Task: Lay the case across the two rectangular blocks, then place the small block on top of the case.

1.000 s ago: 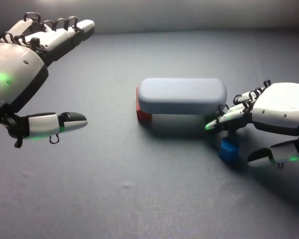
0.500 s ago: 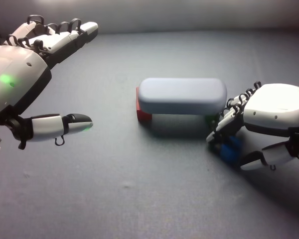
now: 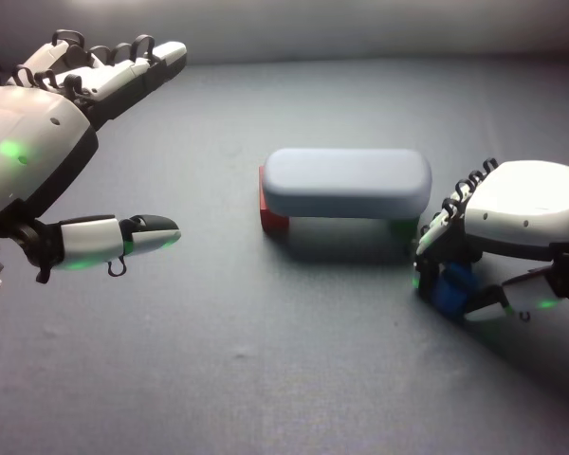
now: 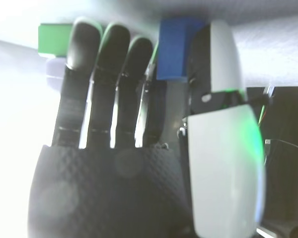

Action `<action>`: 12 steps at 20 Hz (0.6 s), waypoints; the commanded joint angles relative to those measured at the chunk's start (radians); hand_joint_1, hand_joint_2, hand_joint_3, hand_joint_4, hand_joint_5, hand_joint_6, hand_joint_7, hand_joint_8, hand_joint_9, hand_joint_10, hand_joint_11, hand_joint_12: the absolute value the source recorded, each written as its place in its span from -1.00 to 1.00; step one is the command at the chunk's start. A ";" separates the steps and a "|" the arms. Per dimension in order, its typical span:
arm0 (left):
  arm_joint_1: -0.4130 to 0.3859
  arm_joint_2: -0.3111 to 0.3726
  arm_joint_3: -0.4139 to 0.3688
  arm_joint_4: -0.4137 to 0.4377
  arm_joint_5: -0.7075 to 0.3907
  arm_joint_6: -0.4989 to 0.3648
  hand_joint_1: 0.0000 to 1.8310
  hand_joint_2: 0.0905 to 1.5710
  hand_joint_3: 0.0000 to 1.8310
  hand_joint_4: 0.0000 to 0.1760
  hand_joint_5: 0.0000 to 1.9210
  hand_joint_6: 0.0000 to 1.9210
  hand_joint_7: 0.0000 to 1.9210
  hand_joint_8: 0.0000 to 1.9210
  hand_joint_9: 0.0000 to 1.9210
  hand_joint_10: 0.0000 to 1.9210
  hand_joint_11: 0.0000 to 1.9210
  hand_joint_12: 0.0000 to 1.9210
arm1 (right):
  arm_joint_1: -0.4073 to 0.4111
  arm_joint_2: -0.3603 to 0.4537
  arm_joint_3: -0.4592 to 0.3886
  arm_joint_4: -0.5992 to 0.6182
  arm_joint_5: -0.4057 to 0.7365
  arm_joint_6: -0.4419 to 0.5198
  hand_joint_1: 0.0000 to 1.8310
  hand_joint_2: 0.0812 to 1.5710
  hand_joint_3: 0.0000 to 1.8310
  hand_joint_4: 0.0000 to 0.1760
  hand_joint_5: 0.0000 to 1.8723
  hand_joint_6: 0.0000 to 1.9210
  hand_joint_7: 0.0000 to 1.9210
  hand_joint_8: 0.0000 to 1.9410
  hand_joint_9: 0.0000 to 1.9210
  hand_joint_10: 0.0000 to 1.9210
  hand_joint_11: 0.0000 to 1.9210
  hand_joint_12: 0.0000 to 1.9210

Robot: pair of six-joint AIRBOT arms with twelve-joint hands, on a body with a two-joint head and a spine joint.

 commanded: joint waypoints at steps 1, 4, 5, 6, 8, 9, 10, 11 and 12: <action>-0.008 -0.003 0.003 0.013 -0.121 -0.007 0.10 0.09 -1.00 -0.47 -0.76 -1.00 -0.55 -1.00 -0.53 -1.00 -1.00 0.29 | 0.010 0.001 -0.001 0.029 0.087 0.010 0.34 0.40 -1.00 -0.98 -0.04 0.17 0.06 0.06 -0.05 0.44 -0.22 0.72; -0.003 -0.003 0.002 0.013 -0.126 -0.013 0.07 0.10 -1.00 -0.37 -0.76 -1.00 -0.55 -1.00 -0.51 -0.99 -1.00 0.29 | 0.012 0.050 -0.020 0.073 0.160 0.011 0.36 0.35 -1.00 -1.00 0.06 0.00 0.14 -0.07 -0.03 0.20 -0.22 0.58; -0.003 -0.003 0.001 0.013 -0.126 -0.013 0.08 0.11 -1.00 -0.40 -0.76 -1.00 -0.54 -1.00 -0.52 -0.99 -1.00 0.30 | 0.015 0.065 -0.026 0.090 0.189 0.011 0.35 0.35 -1.00 -1.00 0.03 0.07 0.16 -0.14 -0.04 0.14 -0.27 0.62; -0.002 -0.003 0.001 0.013 -0.127 -0.013 0.06 0.13 -1.00 -0.51 -0.76 -1.00 -0.55 -1.00 -0.52 -1.00 -1.00 0.29 | 0.026 0.081 -0.031 0.110 0.226 0.011 0.37 0.35 -1.00 -1.00 0.08 -0.13 0.11 0.06 -0.08 0.17 -0.62 0.51; 0.002 -0.003 0.000 0.011 -0.128 -0.013 0.05 0.14 -1.00 -0.40 -0.78 -1.00 -0.57 -1.00 -0.54 -1.00 -1.00 0.20 | 0.054 0.093 -0.034 0.125 0.267 0.009 0.38 0.31 -1.00 -1.00 0.11 -0.15 0.22 -0.17 0.02 0.07 -0.27 0.55; 0.005 -0.003 -0.001 0.010 -0.131 -0.014 0.04 0.14 -1.00 -0.34 -0.78 -1.00 -0.57 -1.00 -0.54 -1.00 -1.00 0.21 | 0.077 0.095 -0.034 0.128 0.279 0.002 0.38 0.30 -1.00 -1.00 0.15 -0.20 0.21 -0.16 0.03 -0.01 -0.20 0.49; 0.009 -0.003 -0.001 0.008 -0.133 -0.017 0.05 0.14 -1.00 -0.39 -0.78 -1.00 -0.57 -1.00 -0.54 -1.00 -1.00 0.20 | 0.119 0.095 -0.034 0.129 0.280 -0.025 0.38 0.30 -1.00 -1.00 0.16 -0.25 0.19 -0.10 0.03 0.01 -0.16 0.51; 0.009 -0.003 -0.001 0.007 -0.133 -0.017 0.06 0.15 -1.00 -0.31 -0.78 -1.00 -0.59 -1.00 -0.55 -1.00 -1.00 0.17 | 0.139 0.095 -0.031 0.129 0.275 -0.042 0.49 0.31 -1.00 -1.00 0.03 -0.02 0.18 -0.21 0.08 0.04 -0.13 0.41; 0.010 -0.004 0.000 0.006 -0.133 -0.017 0.06 0.15 -1.00 -0.28 -0.78 -1.00 -0.60 -1.00 -0.55 -1.00 -1.00 0.17 | 0.165 0.094 -0.019 0.128 0.261 -0.053 0.51 0.32 -1.00 -1.00 -0.01 0.12 0.18 -0.28 0.09 0.03 -0.12 0.32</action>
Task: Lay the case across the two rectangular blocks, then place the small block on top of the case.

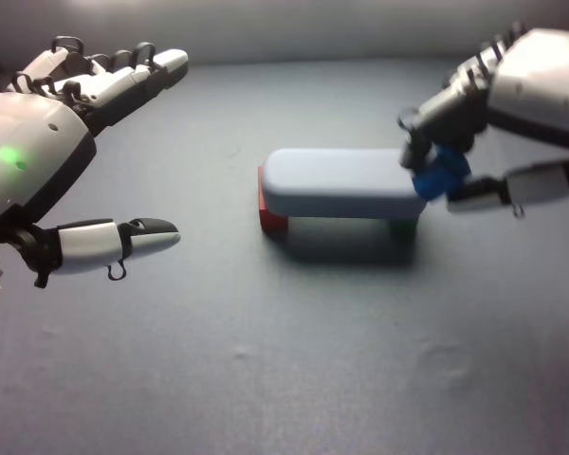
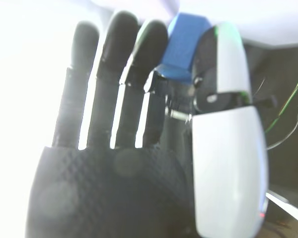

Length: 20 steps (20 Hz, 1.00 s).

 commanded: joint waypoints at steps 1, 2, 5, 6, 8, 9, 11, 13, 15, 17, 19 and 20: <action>-0.006 -0.006 0.001 0.010 -0.125 -0.004 0.05 0.15 -1.00 -0.32 -0.78 -1.00 -0.60 -1.00 -0.54 -1.00 -1.00 0.17 | 0.023 -0.007 0.018 0.043 0.076 -0.007 0.52 0.31 -1.00 -1.00 0.01 0.06 0.21 -0.35 0.12 0.00 -0.06 0.27; -0.006 -0.007 0.003 0.010 -0.122 -0.004 0.05 0.14 -1.00 -0.26 -0.78 -1.00 -0.60 -1.00 -0.54 -1.00 -1.00 0.14 | 0.041 -0.025 0.035 0.037 0.053 -0.010 0.53 0.29 -1.00 -1.00 0.07 -0.05 0.23 -0.34 0.11 0.01 -0.11 0.26; -0.008 -0.011 0.006 0.011 -0.114 -0.004 0.07 0.15 -1.00 -0.39 -0.77 -1.00 -0.59 -1.00 -0.53 -1.00 -1.00 0.17 | 0.092 -0.081 0.085 0.003 -0.035 -0.010 0.40 0.27 -1.00 -1.00 0.21 -0.33 0.28 -0.26 0.15 -0.01 -0.09 0.43; -0.008 -0.011 0.006 0.012 -0.110 -0.004 0.07 0.15 -1.00 -0.25 -0.77 -1.00 -0.58 -1.00 -0.53 -1.00 -1.00 0.19 | 0.107 -0.102 0.105 -0.013 -0.070 -0.009 0.40 0.27 -1.00 -1.00 0.19 -0.30 0.31 -0.32 0.15 -0.14 -0.22 0.39; -0.009 -0.013 0.008 0.016 -0.104 -0.009 0.04 0.16 -1.00 -0.08 -0.78 -1.00 -0.58 -1.00 -0.54 -1.00 -1.00 0.21 | 0.124 -0.135 0.132 -0.049 -0.122 -0.008 0.50 0.27 -1.00 -1.00 0.14 -0.18 0.35 -0.46 0.10 -0.10 -0.56 0.34; -0.009 -0.013 0.010 0.020 -0.101 -0.011 0.03 0.15 -1.00 -0.17 -0.78 -1.00 -0.58 -1.00 -0.53 -1.00 -1.00 0.21 | 0.127 -0.153 0.148 -0.060 -0.143 -0.008 0.53 0.26 -1.00 -1.00 0.13 -0.18 0.36 -0.57 0.17 -0.10 -0.27 0.27; -0.012 -0.013 0.012 0.022 -0.097 -0.011 0.05 0.15 -1.00 -0.13 -0.78 -1.00 -0.58 -1.00 -0.54 -1.00 -1.00 0.19 | 0.135 -0.175 0.167 -0.077 -0.170 -0.008 0.54 0.25 -1.00 -1.00 0.20 -0.31 0.32 -0.56 0.20 -0.07 -0.03 0.18; -0.012 -0.014 0.014 0.024 -0.095 -0.015 0.06 0.14 -1.00 -0.19 -0.76 -0.99 -0.57 -1.00 -0.53 -0.99 -1.00 0.19 | 0.148 -0.195 0.184 -0.100 -0.202 -0.008 0.54 0.25 -1.00 -1.00 0.17 -0.25 0.31 -0.59 0.21 -0.06 0.04 0.15; -0.013 -0.017 0.015 0.030 -0.089 -0.018 0.06 0.16 -1.00 0.02 -0.76 -1.00 -0.57 -1.00 -0.55 -1.00 -1.00 0.19 | 0.150 -0.209 0.200 -0.105 -0.219 -0.008 0.54 0.25 -1.00 -1.00 0.21 -0.36 0.28 -0.47 0.20 -0.05 -0.03 0.21; -0.014 -0.017 0.015 0.033 -0.082 -0.018 0.04 0.16 -1.00 -0.05 -0.76 -1.00 -0.58 -1.00 -0.54 -1.00 -1.00 0.21 | 0.155 -0.216 0.210 -0.105 -0.231 -0.008 0.53 0.26 -1.00 -1.00 0.19 -0.23 0.28 -0.51 0.20 -0.09 -0.11 0.18; -0.014 -0.017 0.016 0.033 -0.082 -0.019 0.05 0.15 -1.00 -0.44 -0.74 -1.00 -0.60 -1.00 -0.55 -1.00 -1.00 0.17 | 0.156 -0.219 0.213 -0.106 -0.236 -0.008 0.53 0.27 -1.00 -1.00 0.14 -0.12 0.25 -0.49 0.18 -0.07 -0.12 0.18; -0.015 -0.017 0.016 0.034 -0.083 -0.020 0.05 0.15 -1.00 -0.32 -0.75 -1.00 -0.60 -1.00 -0.54 -1.00 -1.00 0.15 | 0.156 -0.219 0.213 -0.108 -0.237 -0.008 0.53 0.27 -1.00 -1.00 0.12 -0.08 0.26 -0.50 0.17 -0.08 -0.12 0.19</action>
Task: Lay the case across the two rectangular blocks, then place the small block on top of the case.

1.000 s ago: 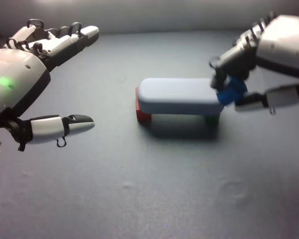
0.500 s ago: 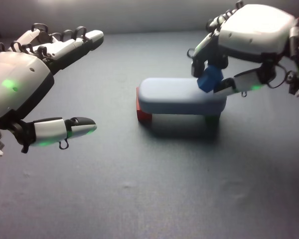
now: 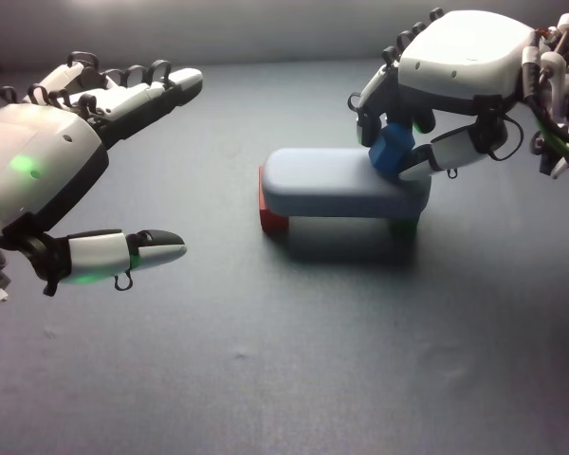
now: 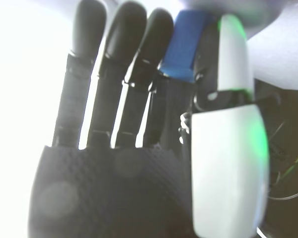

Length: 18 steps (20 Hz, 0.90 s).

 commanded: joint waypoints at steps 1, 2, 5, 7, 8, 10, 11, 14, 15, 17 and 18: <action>-0.014 -0.006 0.007 0.013 -0.125 -0.004 0.06 0.15 -1.00 -0.36 -0.75 -1.00 -0.59 -0.99 -0.54 -0.99 -1.00 0.15 | 0.015 0.000 0.005 0.021 0.068 -0.002 0.53 0.28 -1.00 -1.00 0.11 -0.10 0.25 -0.45 0.17 -0.06 -0.10 0.22; -0.014 -0.006 0.008 0.014 -0.125 -0.004 0.06 0.15 -1.00 -0.33 -0.75 -1.00 -0.60 -1.00 -0.54 -1.00 -1.00 0.15 | 0.015 0.000 0.005 0.018 0.067 -0.002 0.53 0.28 -1.00 -1.00 0.11 -0.14 0.26 -0.45 0.16 -0.01 -0.08 0.28; -0.014 -0.007 0.009 0.014 -0.125 -0.007 0.05 0.14 -1.00 -0.21 -0.76 -1.00 -0.59 -1.00 -0.54 -1.00 -1.00 0.15 | 0.015 -0.001 0.005 0.014 0.067 -0.002 0.48 0.30 -1.00 -1.00 -0.05 -0.64 0.15 -0.13 -0.05 -0.12 -0.34 0.52; -0.015 -0.008 0.011 0.014 -0.124 -0.008 0.06 0.15 -1.00 -0.27 -0.76 -1.00 -0.59 -1.00 -0.54 -1.00 -1.00 0.15 | 0.015 -0.001 0.005 0.014 0.067 -0.002 0.24 0.18 -1.00 -1.00 -0.23 -0.98 -0.19 -0.68 -0.27 -0.37 -0.48 0.33; -0.016 -0.008 0.011 0.014 -0.125 -0.008 0.04 0.14 -1.00 -0.32 -0.76 -1.00 -0.59 -1.00 -0.54 -1.00 -1.00 0.15 | 0.016 0.000 0.005 0.014 0.067 -0.002 0.21 0.16 -1.00 -1.00 -0.28 -0.99 -0.22 -0.87 -0.28 -0.53 -0.51 0.28; -0.017 -0.008 0.011 0.014 -0.126 -0.008 0.03 0.16 -1.00 -0.07 -0.76 -1.00 -0.59 -1.00 -0.55 -1.00 -1.00 0.16 | 0.022 0.000 0.005 0.014 0.067 -0.002 0.16 0.18 -1.00 -1.00 -0.41 -1.00 -0.36 -0.99 -0.33 -0.67 -0.58 0.23; -0.017 -0.008 0.011 0.014 -0.127 -0.008 0.04 0.16 -1.00 0.06 -0.76 -1.00 -0.59 -1.00 -0.56 -1.00 -1.00 0.16 | 0.026 0.000 0.004 0.014 0.067 -0.002 0.14 0.19 -1.00 -0.95 -0.44 -1.00 -0.40 -1.00 -0.36 -0.69 -0.65 0.25; -0.018 -0.008 0.011 0.014 -0.130 -0.008 0.06 0.15 -1.00 -0.10 -0.76 -1.00 -0.58 -1.00 -0.55 -1.00 -1.00 0.15 | 0.038 0.009 -0.006 0.014 0.067 -0.002 0.10 0.19 -1.00 -0.88 -0.46 -1.00 -0.40 -1.00 -0.39 -0.76 -0.73 0.24; -0.018 -0.008 0.010 0.014 -0.135 -0.010 0.05 0.15 -1.00 -0.22 -0.76 -1.00 -0.58 -1.00 -0.54 -1.00 -1.00 0.17 | 0.041 0.019 -0.014 0.016 0.074 -0.002 0.07 0.19 -1.00 -0.73 -0.48 -1.00 -0.43 -1.00 -0.42 -0.82 -0.90 0.28; -0.016 -0.005 0.007 0.014 -0.144 -0.015 0.06 0.15 -1.00 -0.20 -0.76 -1.00 -0.57 -1.00 -0.54 -0.99 -1.00 0.18 | 0.042 0.036 -0.034 0.062 0.131 -0.002 0.02 0.16 -1.00 -0.54 -0.51 -1.00 -0.45 -1.00 -0.41 -0.90 -0.90 0.32; -0.015 -0.003 0.005 0.014 -0.148 -0.015 0.06 0.15 -1.00 -0.13 -0.76 -1.00 -0.57 -1.00 -0.53 -0.99 -1.00 0.19 | 0.042 0.057 -0.049 0.082 0.161 -0.002 -0.05 0.15 -1.00 -0.65 -0.57 -1.00 -0.49 -1.00 -0.43 -0.94 -0.84 0.19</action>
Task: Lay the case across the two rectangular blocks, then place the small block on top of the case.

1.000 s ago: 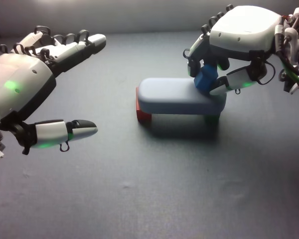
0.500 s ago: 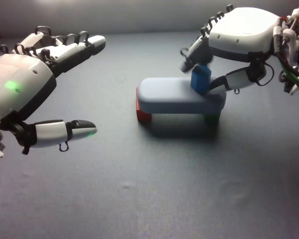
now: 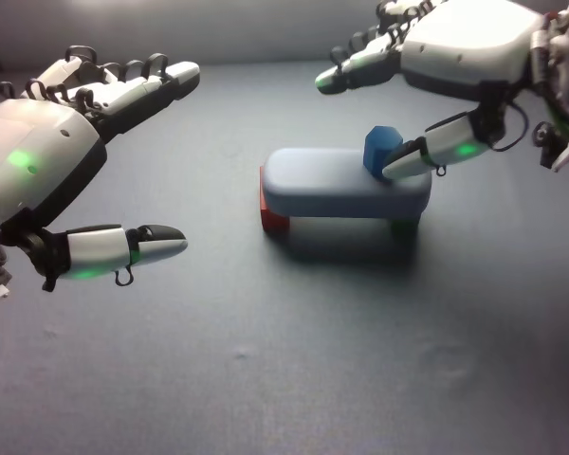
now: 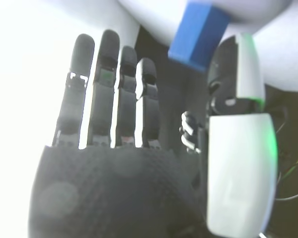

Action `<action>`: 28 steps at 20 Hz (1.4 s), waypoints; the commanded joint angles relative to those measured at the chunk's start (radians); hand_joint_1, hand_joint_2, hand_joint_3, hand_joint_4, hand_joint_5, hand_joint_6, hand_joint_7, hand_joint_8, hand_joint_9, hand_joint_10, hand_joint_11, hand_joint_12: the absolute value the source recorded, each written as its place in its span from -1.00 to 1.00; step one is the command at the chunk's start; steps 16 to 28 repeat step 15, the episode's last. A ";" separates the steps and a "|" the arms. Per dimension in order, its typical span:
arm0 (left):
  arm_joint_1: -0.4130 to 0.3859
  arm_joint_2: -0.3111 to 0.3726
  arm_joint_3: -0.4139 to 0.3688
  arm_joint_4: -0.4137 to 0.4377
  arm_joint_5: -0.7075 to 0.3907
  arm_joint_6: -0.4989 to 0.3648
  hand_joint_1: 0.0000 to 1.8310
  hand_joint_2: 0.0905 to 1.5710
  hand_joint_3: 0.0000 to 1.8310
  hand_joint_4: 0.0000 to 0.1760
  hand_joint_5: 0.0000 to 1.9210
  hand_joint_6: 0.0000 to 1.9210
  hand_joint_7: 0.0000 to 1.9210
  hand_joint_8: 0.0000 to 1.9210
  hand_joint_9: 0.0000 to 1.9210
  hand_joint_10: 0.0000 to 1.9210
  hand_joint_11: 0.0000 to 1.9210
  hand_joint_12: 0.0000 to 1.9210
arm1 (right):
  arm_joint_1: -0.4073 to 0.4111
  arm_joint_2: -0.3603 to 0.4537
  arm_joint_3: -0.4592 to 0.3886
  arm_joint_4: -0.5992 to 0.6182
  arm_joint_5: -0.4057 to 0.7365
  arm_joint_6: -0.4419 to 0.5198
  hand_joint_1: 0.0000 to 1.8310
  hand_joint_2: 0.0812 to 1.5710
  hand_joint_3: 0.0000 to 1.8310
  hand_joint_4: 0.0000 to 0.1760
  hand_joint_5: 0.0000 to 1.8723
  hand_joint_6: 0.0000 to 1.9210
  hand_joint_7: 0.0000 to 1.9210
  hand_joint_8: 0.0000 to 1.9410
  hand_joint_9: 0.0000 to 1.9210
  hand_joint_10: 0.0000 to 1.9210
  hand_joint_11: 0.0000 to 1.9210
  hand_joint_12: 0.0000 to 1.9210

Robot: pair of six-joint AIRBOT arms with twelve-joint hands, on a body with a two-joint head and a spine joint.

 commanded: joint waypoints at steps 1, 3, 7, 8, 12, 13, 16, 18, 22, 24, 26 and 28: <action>-0.010 -0.001 -0.001 0.009 -0.142 -0.005 0.05 0.16 -1.00 -0.18 -0.76 -1.00 -0.57 -1.00 -0.53 -0.99 -1.00 0.22 | 0.015 0.023 -0.009 0.061 0.167 0.001 -0.13 0.13 -1.00 -0.48 -0.62 -1.00 -0.52 -1.00 -0.47 -0.98 -0.81 0.10; -0.003 0.008 -0.008 0.003 -0.166 -0.005 0.05 0.17 -0.99 -0.37 -0.78 -1.00 -0.60 -1.00 -0.55 -1.00 -1.00 0.23 | 0.015 0.081 -0.061 0.115 0.260 -0.018 -0.22 0.12 -1.00 -0.25 -0.77 -1.00 -0.62 -1.00 -0.63 -1.00 -0.98 0.03; 0.024 0.035 -0.031 -0.016 -0.239 -0.005 0.00 0.17 -1.00 -0.60 -0.80 -1.00 -0.64 -1.00 -0.59 -1.00 -1.00 0.26 | -0.046 0.191 -0.167 0.199 0.441 -0.044 -0.25 0.10 -1.00 0.40 -0.96 -1.00 -0.84 -1.00 -0.84 -1.00 -1.00 -0.32; 0.035 0.040 -0.036 -0.022 -0.260 -0.005 0.02 0.14 -1.00 -0.71 -0.79 -1.00 -0.64 -1.00 -0.62 -1.00 -1.00 0.22 | -0.107 0.218 -0.195 0.255 0.516 -0.050 -0.21 0.09 -1.00 0.25 -0.95 -1.00 -0.86 -1.00 -0.86 -1.00 -1.00 -0.37; 0.082 0.068 -0.068 -0.047 -0.365 -0.006 -0.13 0.10 -1.00 -0.58 -0.78 -1.00 -0.69 -1.00 -0.64 -0.99 -1.00 0.34 | -0.359 0.298 -0.295 0.441 0.818 -0.057 0.20 0.09 -1.00 -0.23 -0.93 -1.00 -0.90 -1.00 -0.87 -1.00 -1.00 -0.58; 0.104 0.076 -0.075 -0.054 -0.398 -0.018 -0.18 0.07 -1.00 -0.22 -0.78 -1.00 -0.67 -0.99 -0.64 -0.99 -0.99 0.35 | -0.412 0.307 -0.317 0.482 0.892 -0.060 0.09 0.10 -1.00 -0.33 -0.92 -1.00 -0.92 -1.00 -0.84 -0.99 -1.00 -0.51; 0.159 0.073 -0.057 -0.083 -0.469 -0.120 -0.16 0.06 -1.00 -0.08 -0.84 -1.00 -0.68 -1.00 -0.60 -0.99 -0.92 0.30 | -0.509 0.330 -0.358 0.554 1.016 -0.084 -0.05 0.22 -0.99 -0.89 -0.86 -0.99 -0.85 -0.99 -0.77 -0.97 -1.00 -0.16; 0.159 0.073 -0.057 -0.083 -0.469 -0.120 -0.16 0.06 -1.00 -0.08 -0.84 -1.00 -0.68 -1.00 -0.60 -0.99 -0.92 0.30 | -0.509 0.330 -0.358 0.554 1.016 -0.084 -0.05 0.22 -0.99 -0.89 -0.86 -0.99 -0.85 -0.99 -0.77 -0.97 -1.00 -0.16; 0.159 0.073 -0.057 -0.083 -0.469 -0.120 -0.16 0.06 -1.00 -0.08 -0.84 -1.00 -0.68 -1.00 -0.60 -0.99 -0.92 0.30 | -0.509 0.330 -0.358 0.554 1.016 -0.084 -0.05 0.22 -0.99 -0.89 -0.86 -0.99 -0.85 -0.99 -0.77 -0.97 -1.00 -0.16; 0.159 0.073 -0.057 -0.083 -0.469 -0.120 -0.16 0.06 -1.00 -0.08 -0.84 -1.00 -0.68 -1.00 -0.60 -0.99 -0.92 0.30 | -0.509 0.330 -0.358 0.554 1.016 -0.084 -0.05 0.22 -0.99 -0.89 -0.86 -0.99 -0.85 -0.99 -0.77 -0.97 -1.00 -0.16; 0.159 0.073 -0.057 -0.083 -0.469 -0.120 -0.16 0.06 -1.00 -0.08 -0.84 -1.00 -0.68 -1.00 -0.60 -0.99 -0.92 0.30 | -0.509 0.330 -0.358 0.554 1.016 -0.084 -0.05 0.22 -0.99 -0.89 -0.86 -0.99 -0.85 -0.99 -0.77 -0.97 -1.00 -0.16; 0.159 0.073 -0.057 -0.083 -0.469 -0.120 -0.16 0.06 -1.00 -0.08 -0.84 -1.00 -0.68 -1.00 -0.60 -0.99 -0.92 0.30 | -0.509 0.330 -0.358 0.554 1.016 -0.084 -0.05 0.22 -0.99 -0.89 -0.86 -0.99 -0.85 -0.99 -0.77 -0.97 -1.00 -0.16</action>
